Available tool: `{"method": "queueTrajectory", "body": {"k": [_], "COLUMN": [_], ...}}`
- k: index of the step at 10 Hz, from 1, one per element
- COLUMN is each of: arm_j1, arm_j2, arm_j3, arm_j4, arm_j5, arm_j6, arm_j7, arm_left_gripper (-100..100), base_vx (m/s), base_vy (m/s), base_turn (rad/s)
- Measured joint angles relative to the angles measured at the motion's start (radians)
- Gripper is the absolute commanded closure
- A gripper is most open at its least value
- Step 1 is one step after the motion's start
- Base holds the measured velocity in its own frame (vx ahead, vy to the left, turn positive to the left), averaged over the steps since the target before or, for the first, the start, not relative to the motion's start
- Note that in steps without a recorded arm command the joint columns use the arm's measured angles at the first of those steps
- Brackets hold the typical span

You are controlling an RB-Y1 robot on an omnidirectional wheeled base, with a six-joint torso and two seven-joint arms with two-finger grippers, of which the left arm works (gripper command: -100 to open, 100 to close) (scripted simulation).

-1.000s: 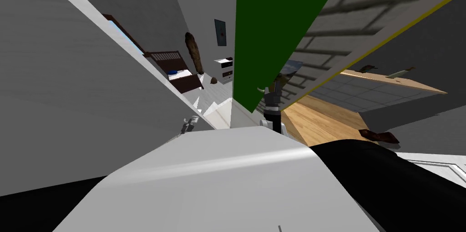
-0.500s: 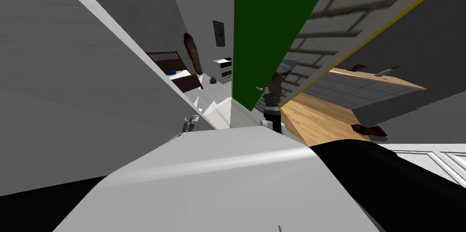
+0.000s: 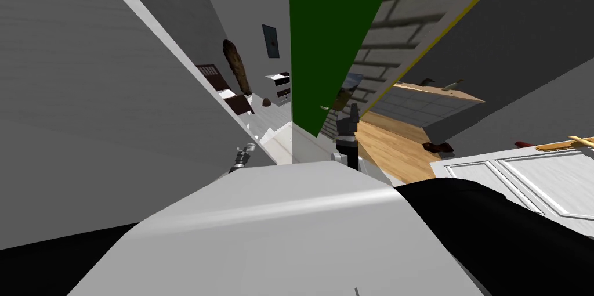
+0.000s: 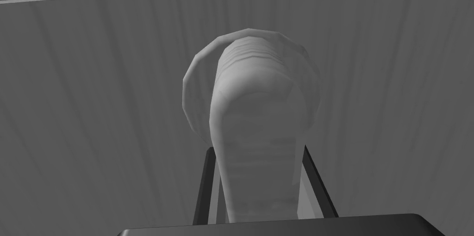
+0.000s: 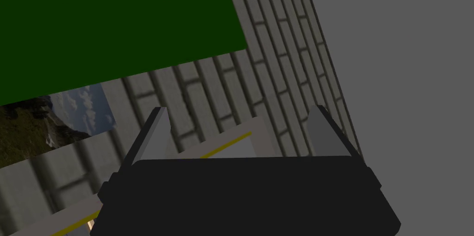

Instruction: Pull the door open

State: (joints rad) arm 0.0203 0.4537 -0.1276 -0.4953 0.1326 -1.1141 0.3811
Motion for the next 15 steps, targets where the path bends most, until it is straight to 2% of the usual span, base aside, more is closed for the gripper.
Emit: {"method": "queueTrajectory", "body": {"k": [2,3,4,6,7,9,10,12,13,14,15], "arm_j1": [-0.042,-0.033,-0.039,-0.031,-0.050,-0.055,-0.047,-0.044,-0.012,0.003,-0.001], "arm_j2": [-0.015,-0.017,-0.022,-0.029,-0.033,-0.039,-0.029,-0.013,0.000,0.006,0.003], "arm_j3": [-0.002,-0.004,-0.004,-0.004,-0.007,-0.010,-0.012,-0.018,-0.019,-0.024,-0.029], "arm_j4": [0.042,0.020,0.020,-0.040,-0.028,-0.036,-0.034,-0.001,-0.033,-0.043,-0.022], "arm_j5": [0.010,0.012,0.016,0.026,0.029,0.033,0.033,0.031,0.031,0.029,0.026], "arm_j6": [0.009,0.024,0.036,0.085,0.092,0.108,0.096,0.054,0.052,0.049,0.036], "arm_j7": [-0.015,-0.020,-0.025,-0.042,-0.044,-0.049,-0.042,-0.021,-0.015,-0.008,-0.004], "arm_left_gripper": [100,100,100,100,100,100,100,100,100,100,100], "base_vx": [-0.187,-0.139,-0.144,-0.191,-0.191,-0.118,-0.209,-0.228,-0.195,-0.108,-0.103], "base_vy": [0.082,0.057,0.083,0.102,0.096,0.028,0.049,0.045,0.058,0.040,0.033], "base_turn": [-0.108,-0.128,-0.106,-0.138,-0.133,-0.123,-0.178,-0.217,-0.120,-0.019,-0.102]}}
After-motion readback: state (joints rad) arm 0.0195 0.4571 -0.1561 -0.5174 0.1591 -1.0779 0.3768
